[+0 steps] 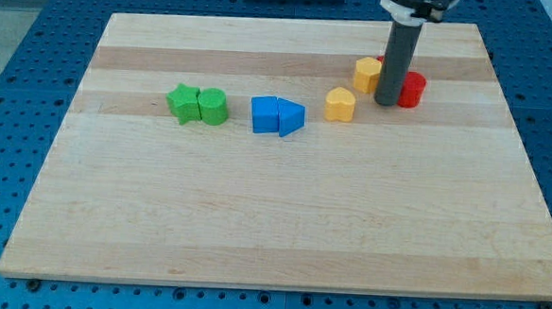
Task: Separate the blue blocks from each other
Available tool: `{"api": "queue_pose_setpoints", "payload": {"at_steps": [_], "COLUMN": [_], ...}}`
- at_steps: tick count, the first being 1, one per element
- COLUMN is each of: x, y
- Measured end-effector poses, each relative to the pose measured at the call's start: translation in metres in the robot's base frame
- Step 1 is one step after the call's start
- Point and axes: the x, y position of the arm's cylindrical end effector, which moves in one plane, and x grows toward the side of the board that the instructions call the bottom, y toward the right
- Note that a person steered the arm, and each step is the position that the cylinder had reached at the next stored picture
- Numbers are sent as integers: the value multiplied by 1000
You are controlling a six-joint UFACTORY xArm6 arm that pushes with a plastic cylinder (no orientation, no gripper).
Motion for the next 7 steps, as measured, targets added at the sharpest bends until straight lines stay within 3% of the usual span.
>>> {"api": "queue_pose_setpoints", "payload": {"at_steps": [5, 7], "x": [-5, 49], "y": [-113, -152]}}
